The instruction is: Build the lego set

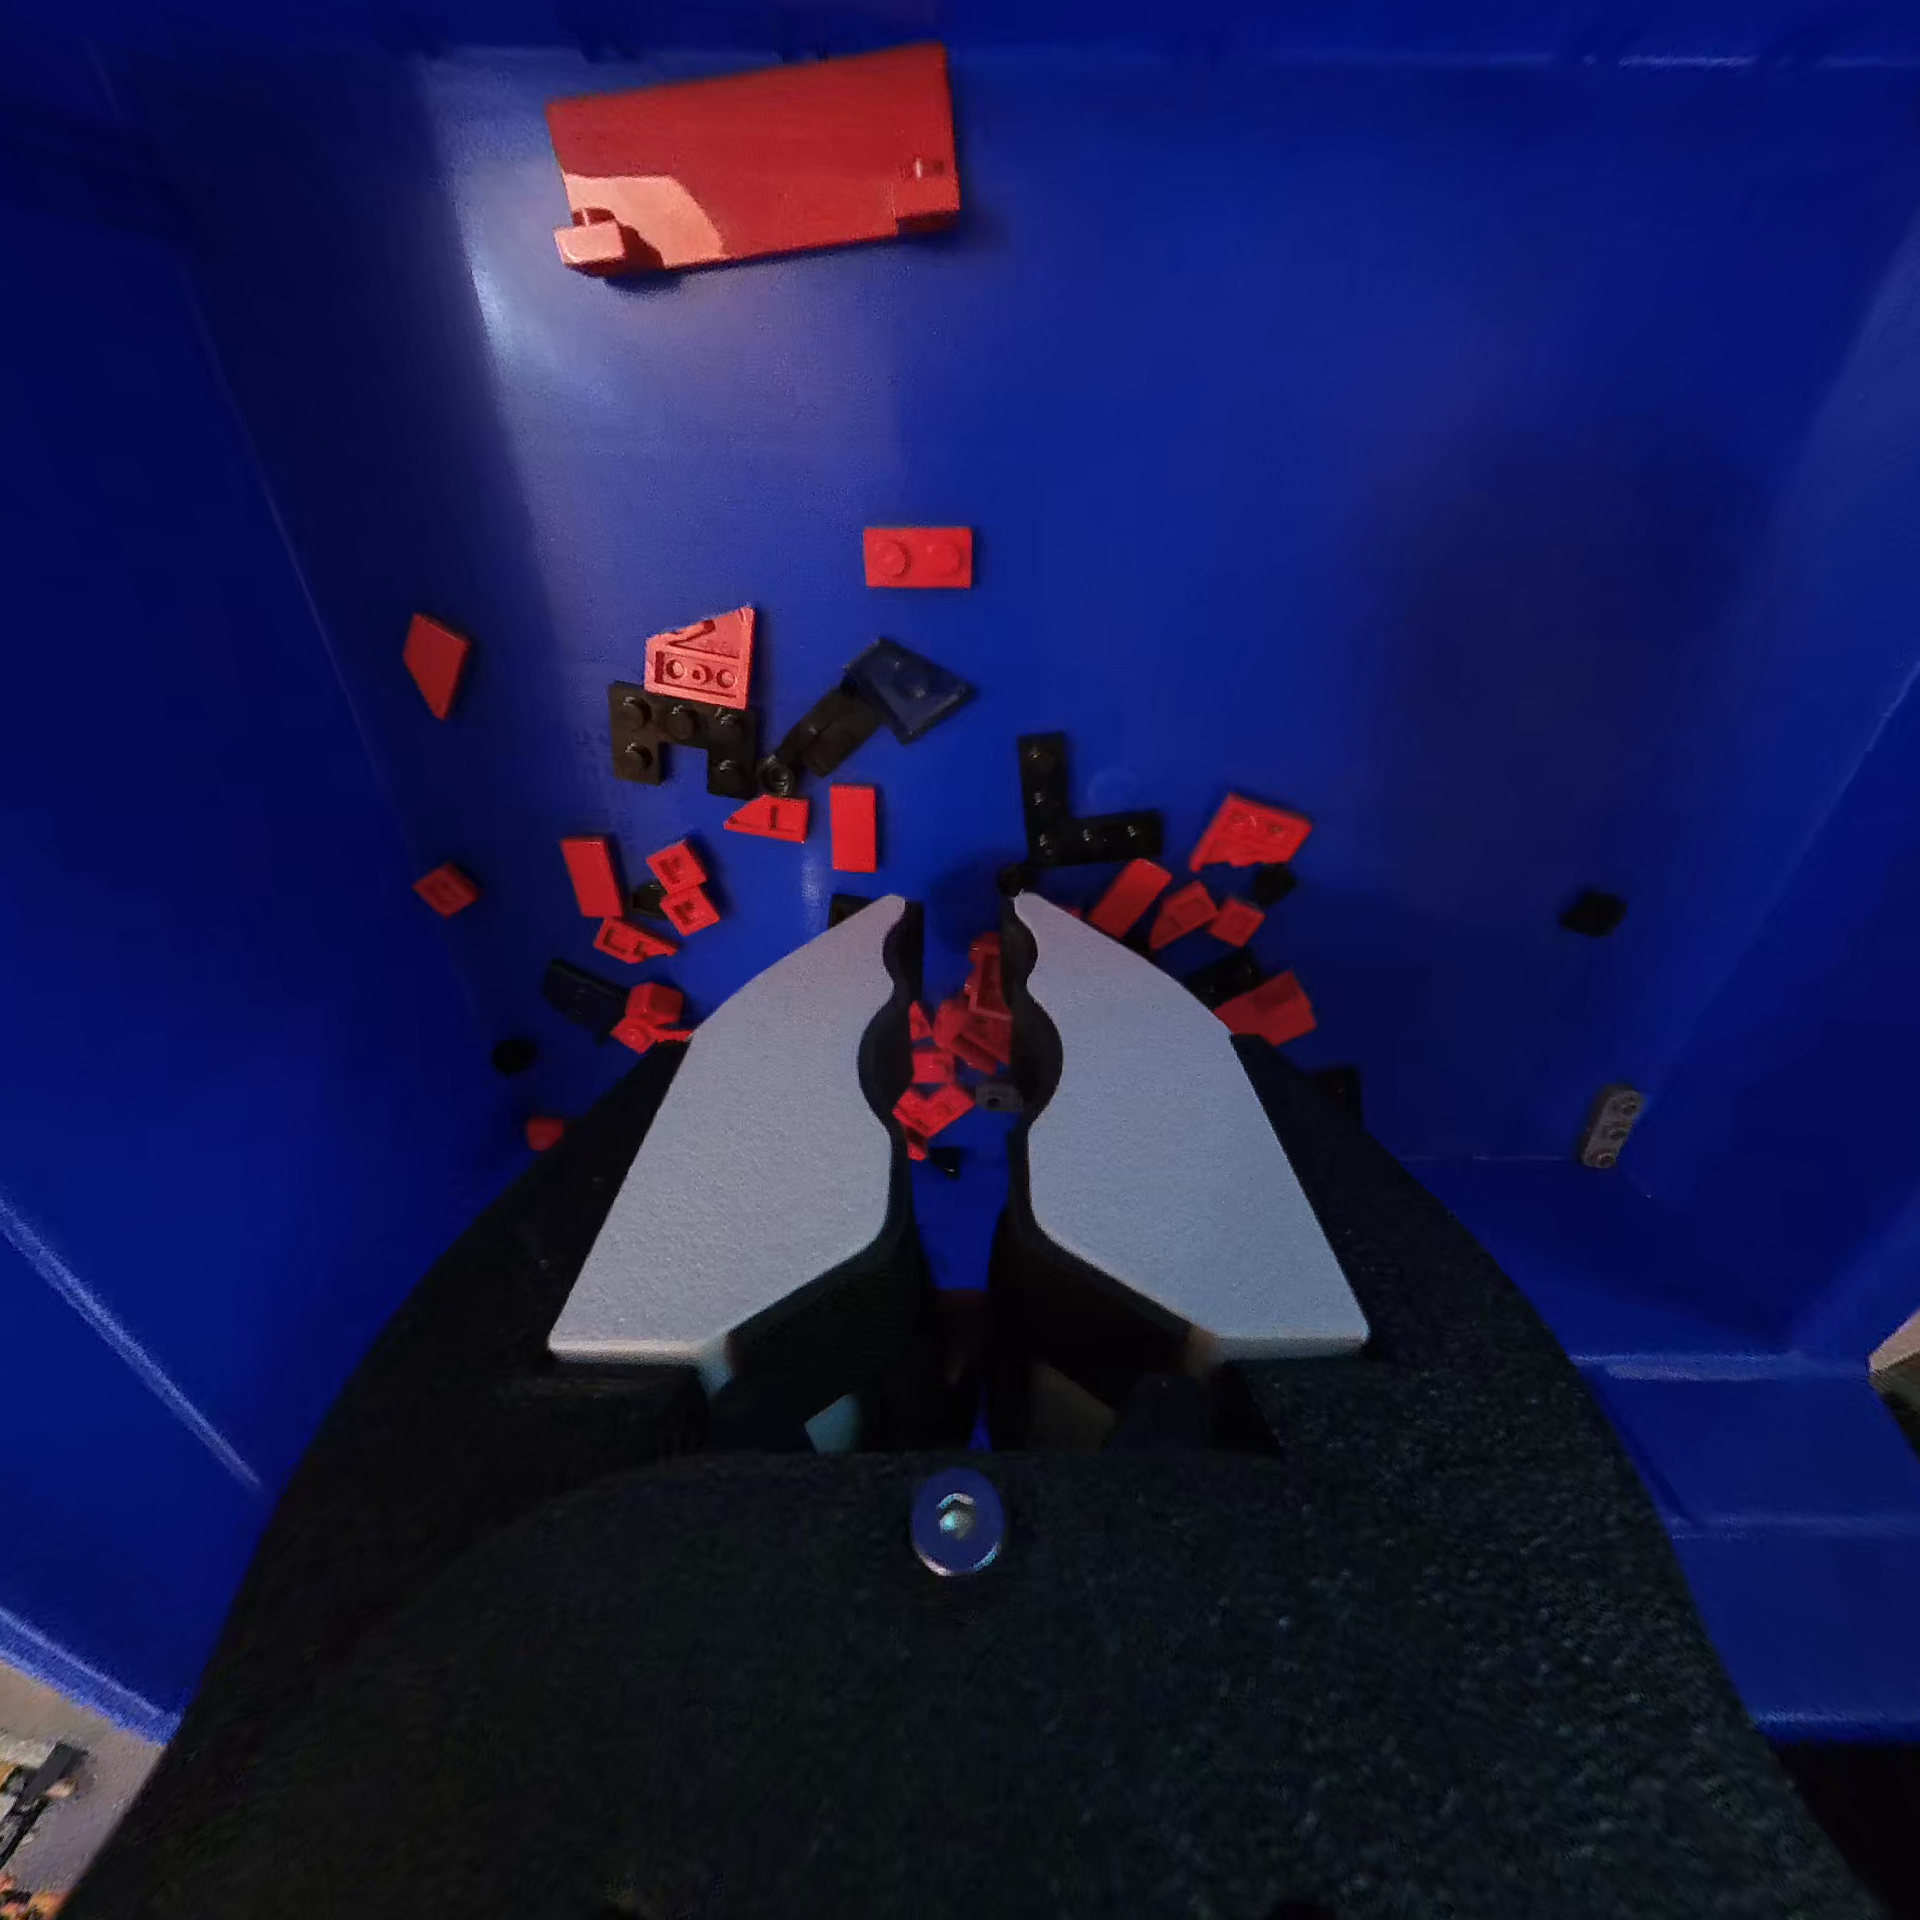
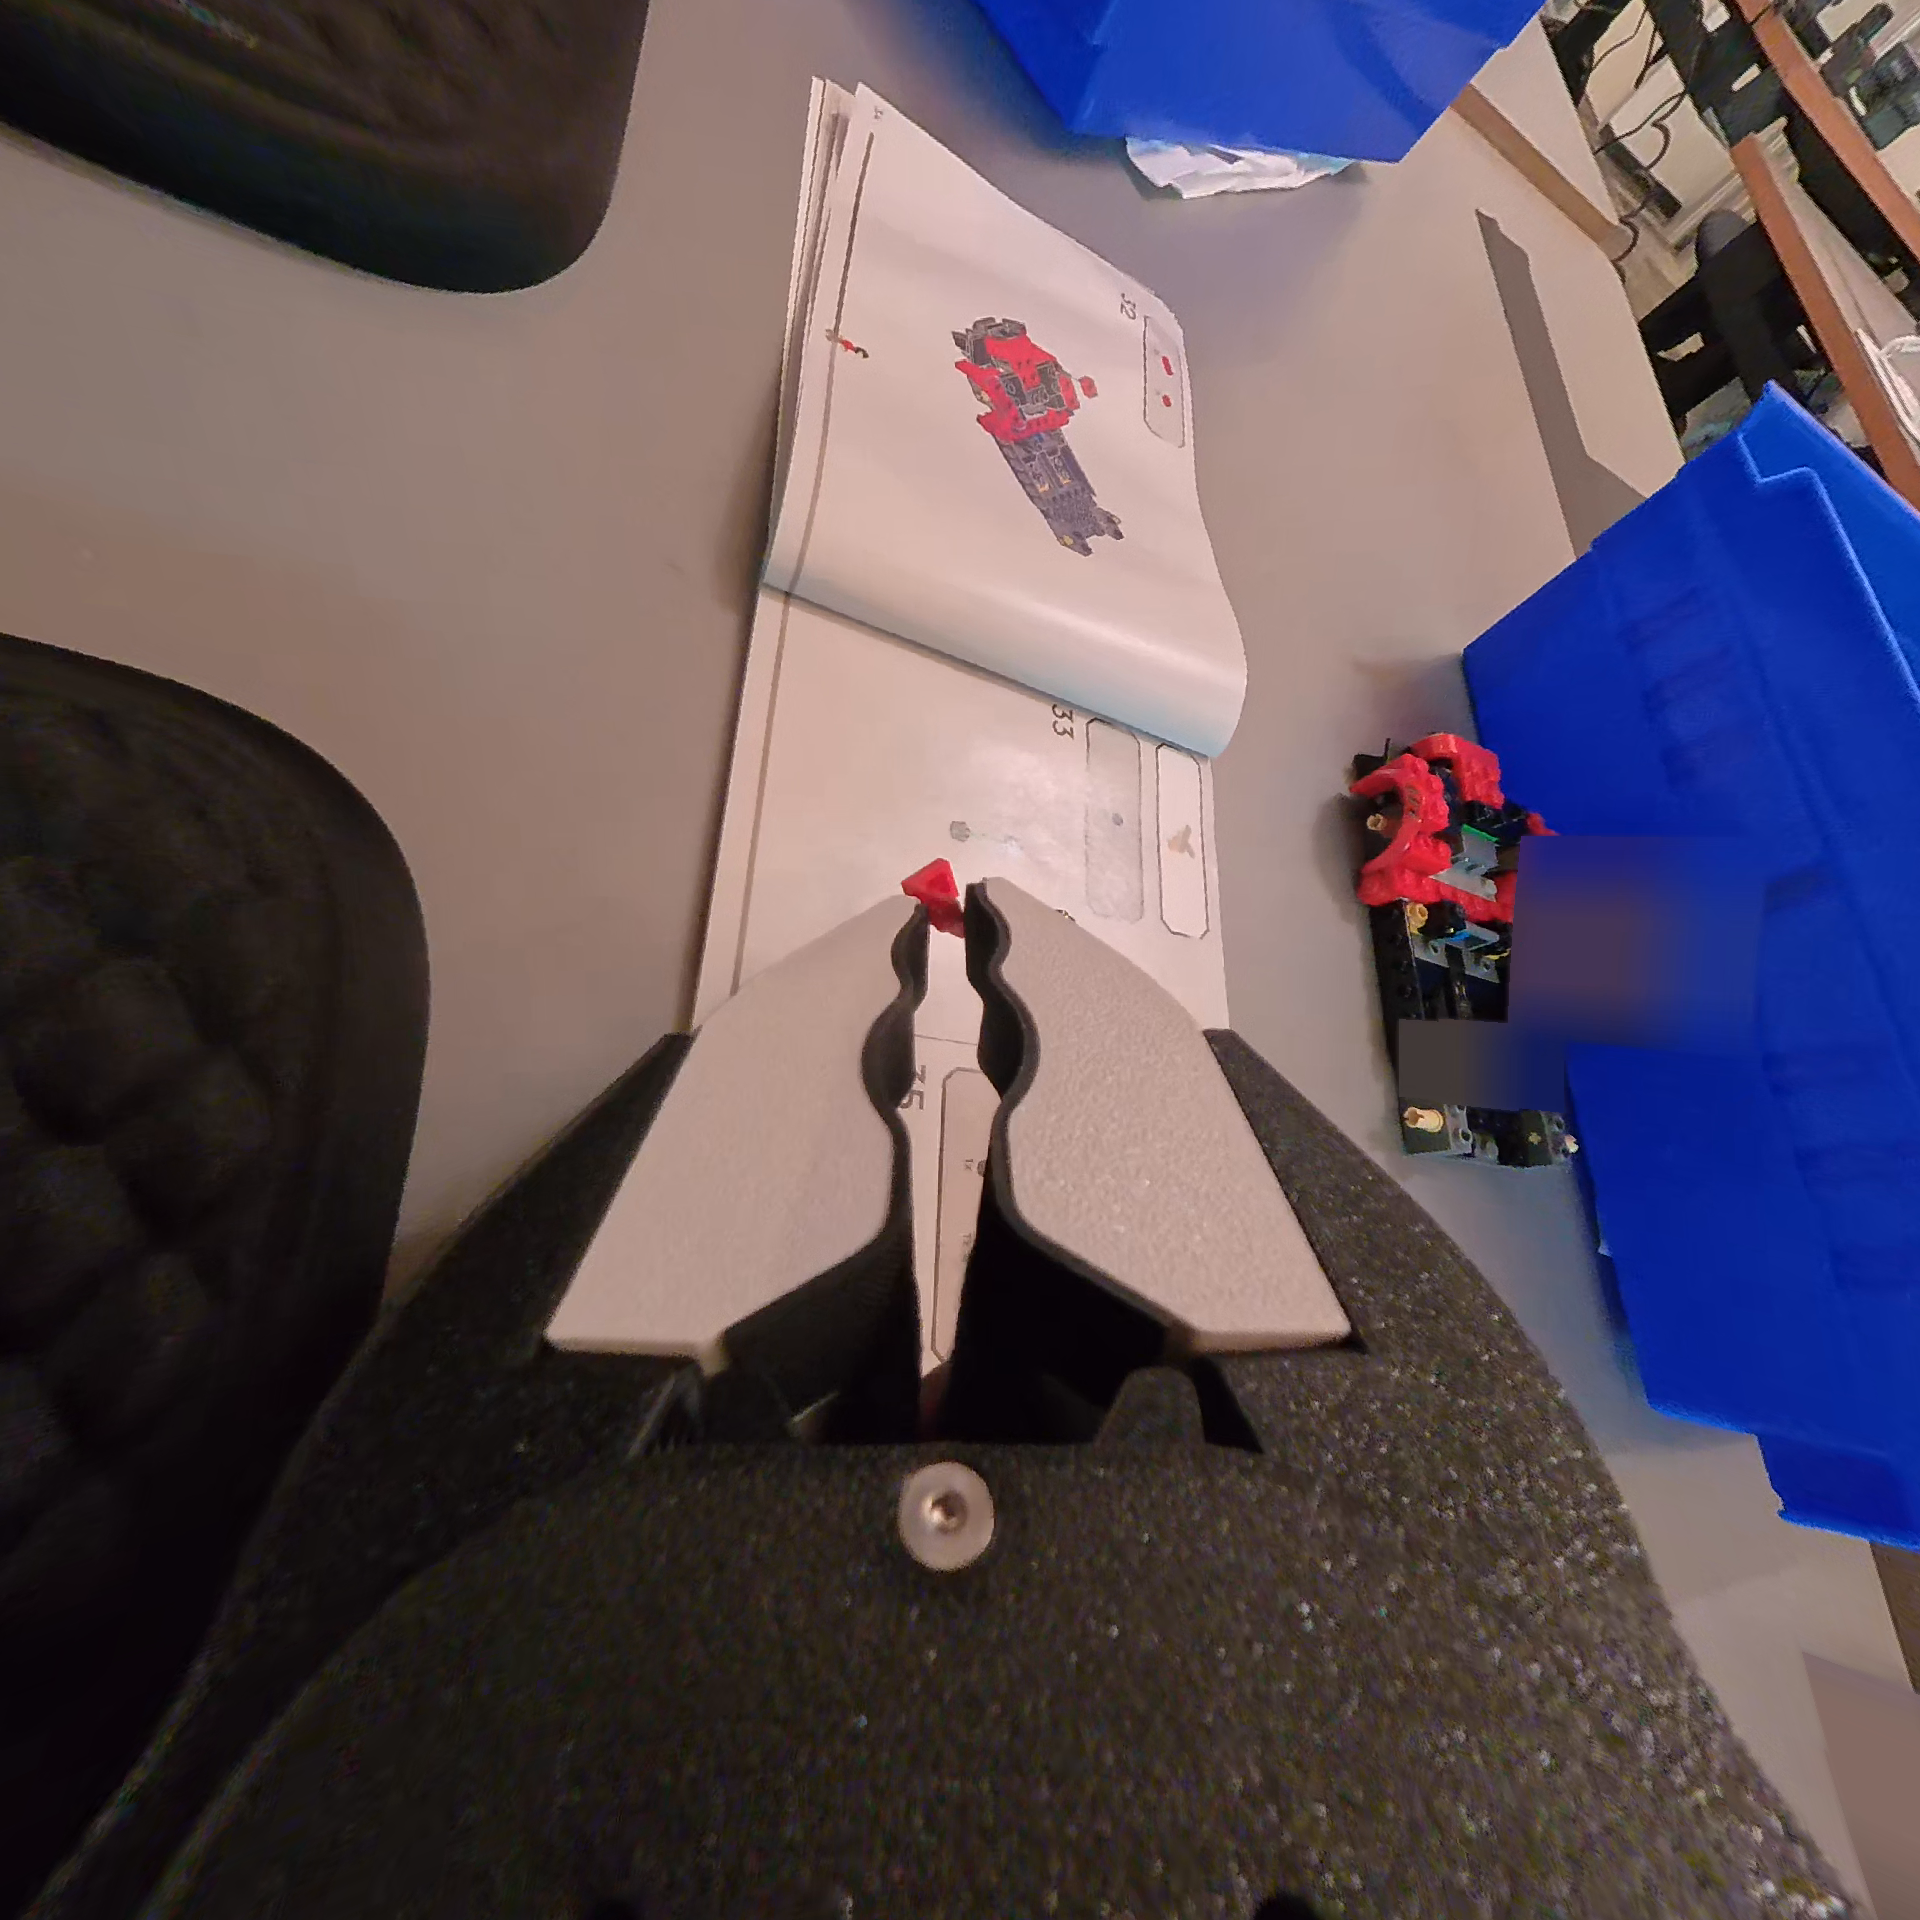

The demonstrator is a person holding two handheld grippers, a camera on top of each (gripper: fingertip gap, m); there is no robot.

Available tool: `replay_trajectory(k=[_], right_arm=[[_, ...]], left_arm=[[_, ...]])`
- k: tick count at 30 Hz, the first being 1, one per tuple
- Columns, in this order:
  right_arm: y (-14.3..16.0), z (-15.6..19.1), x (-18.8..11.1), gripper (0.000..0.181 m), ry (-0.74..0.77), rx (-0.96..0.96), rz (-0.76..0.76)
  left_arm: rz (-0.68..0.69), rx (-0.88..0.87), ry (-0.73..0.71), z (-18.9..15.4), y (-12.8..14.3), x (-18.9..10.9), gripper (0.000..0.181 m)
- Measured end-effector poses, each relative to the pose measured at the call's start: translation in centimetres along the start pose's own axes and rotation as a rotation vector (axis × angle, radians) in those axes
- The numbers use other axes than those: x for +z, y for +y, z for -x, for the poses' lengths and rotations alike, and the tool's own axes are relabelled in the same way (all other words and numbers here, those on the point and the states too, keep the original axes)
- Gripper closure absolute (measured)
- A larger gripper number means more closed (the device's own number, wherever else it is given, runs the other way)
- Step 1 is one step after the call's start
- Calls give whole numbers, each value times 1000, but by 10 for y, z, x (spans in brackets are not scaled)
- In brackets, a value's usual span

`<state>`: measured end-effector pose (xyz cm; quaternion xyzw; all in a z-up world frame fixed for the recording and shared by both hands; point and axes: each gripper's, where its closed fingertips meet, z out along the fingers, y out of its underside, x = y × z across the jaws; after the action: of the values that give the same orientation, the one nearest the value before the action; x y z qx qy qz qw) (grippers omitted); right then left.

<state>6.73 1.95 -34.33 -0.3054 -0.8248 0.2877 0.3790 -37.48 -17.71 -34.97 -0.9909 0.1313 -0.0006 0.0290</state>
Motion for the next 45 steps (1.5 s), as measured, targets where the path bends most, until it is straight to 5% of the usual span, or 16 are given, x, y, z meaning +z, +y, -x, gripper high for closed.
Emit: replay_trajectory(k=[15,27,36,40,45], right_arm=[[2,0,1,175,-1,3,8],[3,0,1,175,0,-2,16],[2,-1,0,175,1,-1,11],[0,-1,0,175,0,15,-5],[-2,-5,-1,175,6,62,-39]], left_arm=[[24,44,18,-5,-1,3,162],[87,67,31,-8,3,9,175],[-154,3,26,-8,-14,-33,176],[-309,10,4,-27,-41,-64,176],[-568,179,-2,-124,-127,-112,175]])
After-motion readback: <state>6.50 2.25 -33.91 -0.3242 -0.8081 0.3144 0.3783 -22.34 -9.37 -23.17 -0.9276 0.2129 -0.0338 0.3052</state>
